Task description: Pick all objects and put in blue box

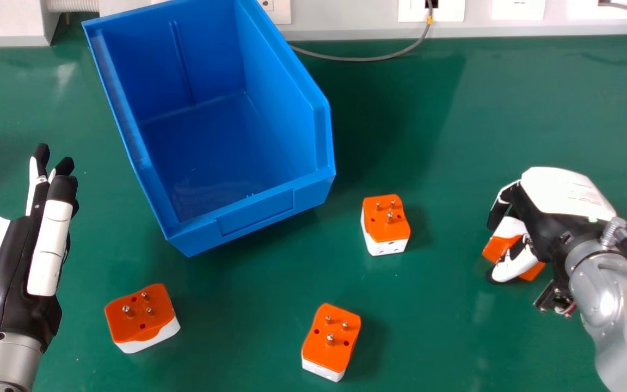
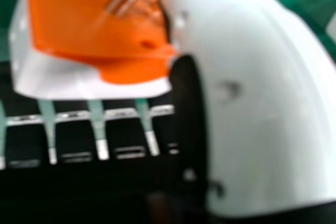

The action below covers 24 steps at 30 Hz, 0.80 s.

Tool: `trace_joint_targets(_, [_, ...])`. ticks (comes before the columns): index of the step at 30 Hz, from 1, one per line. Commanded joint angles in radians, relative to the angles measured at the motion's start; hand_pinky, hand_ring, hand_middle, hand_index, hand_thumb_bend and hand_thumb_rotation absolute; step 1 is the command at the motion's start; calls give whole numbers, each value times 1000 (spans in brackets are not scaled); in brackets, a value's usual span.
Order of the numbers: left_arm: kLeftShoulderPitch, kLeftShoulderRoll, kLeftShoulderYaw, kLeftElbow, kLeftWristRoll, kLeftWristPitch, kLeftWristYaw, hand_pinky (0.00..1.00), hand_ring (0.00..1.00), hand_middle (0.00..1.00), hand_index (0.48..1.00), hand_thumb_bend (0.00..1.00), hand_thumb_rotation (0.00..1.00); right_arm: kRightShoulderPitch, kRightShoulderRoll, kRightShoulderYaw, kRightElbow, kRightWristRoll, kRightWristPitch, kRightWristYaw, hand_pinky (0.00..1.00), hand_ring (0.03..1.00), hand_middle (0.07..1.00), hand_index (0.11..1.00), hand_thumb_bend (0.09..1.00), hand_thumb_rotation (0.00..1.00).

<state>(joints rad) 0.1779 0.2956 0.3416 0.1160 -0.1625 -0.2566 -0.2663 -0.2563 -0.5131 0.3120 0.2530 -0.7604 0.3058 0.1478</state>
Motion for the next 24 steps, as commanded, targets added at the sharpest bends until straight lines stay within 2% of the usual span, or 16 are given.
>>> trace_joint_targets(1, [-13,17,8,-3,-3,-19,2,1000,1000,1000,1000,818,1000,6,6,-18,-1,13,-1,-23,375,480,545,523,498,1])
trace_joint_targets(9, [-13,17,8,-4,-5,-21,-3,1000,1000,1000,1000,814,1000,3,5,-11,-9,6,-1,-67,371,472,532,507,498,0])
trace_joint_targets(13, [-12,16,7,-10,-7,-15,-4,1000,1000,1000,1000,814,1000,9,3,-18,-34,7,5,-65,359,460,523,507,497,0])
trace_joint_targets(18, [-20,20,9,11,-11,-20,-11,1000,1000,1000,1000,817,1000,13,3,-33,-77,21,25,-46,337,442,519,506,495,0])
trace_joint_targets(24, [-13,19,10,-3,-11,-16,-13,1000,1000,1000,1000,828,1000,19,7,-56,-117,47,42,-38,325,428,511,511,494,0])
